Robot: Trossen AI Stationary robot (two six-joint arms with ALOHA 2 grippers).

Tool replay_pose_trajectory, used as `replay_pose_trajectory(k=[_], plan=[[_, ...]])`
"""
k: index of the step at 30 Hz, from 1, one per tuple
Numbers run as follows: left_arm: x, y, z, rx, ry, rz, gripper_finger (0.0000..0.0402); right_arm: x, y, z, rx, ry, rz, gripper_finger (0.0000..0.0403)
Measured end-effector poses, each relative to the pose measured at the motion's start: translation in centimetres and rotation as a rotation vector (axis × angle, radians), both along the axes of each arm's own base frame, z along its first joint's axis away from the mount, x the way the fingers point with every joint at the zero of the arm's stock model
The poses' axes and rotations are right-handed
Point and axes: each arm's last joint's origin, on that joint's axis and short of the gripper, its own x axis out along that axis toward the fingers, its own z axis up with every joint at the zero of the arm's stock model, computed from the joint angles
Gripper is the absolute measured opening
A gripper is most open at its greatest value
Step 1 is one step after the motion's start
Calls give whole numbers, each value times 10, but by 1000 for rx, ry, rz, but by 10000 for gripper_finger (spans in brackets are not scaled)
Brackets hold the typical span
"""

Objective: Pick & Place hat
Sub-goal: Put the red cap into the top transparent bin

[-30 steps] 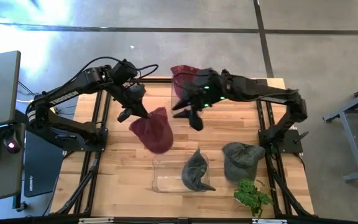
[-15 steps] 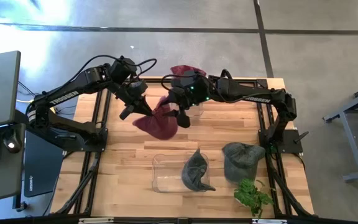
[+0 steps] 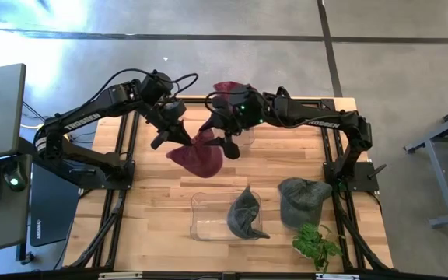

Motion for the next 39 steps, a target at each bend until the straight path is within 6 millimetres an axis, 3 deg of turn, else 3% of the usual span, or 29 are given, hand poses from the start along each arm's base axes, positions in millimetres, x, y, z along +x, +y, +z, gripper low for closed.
replay_pose_trajectory(k=[6, 9, 17, 23, 28, 33, 39], plan=[[3, 1, 0, 10, -19, 3, 0, 17, 3, -22, 42, 41, 87, 204], [5, 2, 0, 20, -28, 8, 1, 17, 8, -22, 77, 48, 126, 179], [6, 5, -1, 76, 3, 93, 16, 12, 5, -20, 291, 106, 166, 16], [0, 7, -2, 178, 56, 197, 113, 5, -1, -26, 448, 239, 84, 24], [-19, 0, 4, 260, 94, 269, 182, -12, -6, -17, 396, 287, -152, 11], [-10, -15, 7, 345, 91, 365, 179, -31, -6, 0, 335, 270, -309, 18], [12, -29, 21, 476, -81, 503, 154, -42, -6, 13, 304, 226, -355, 8]])
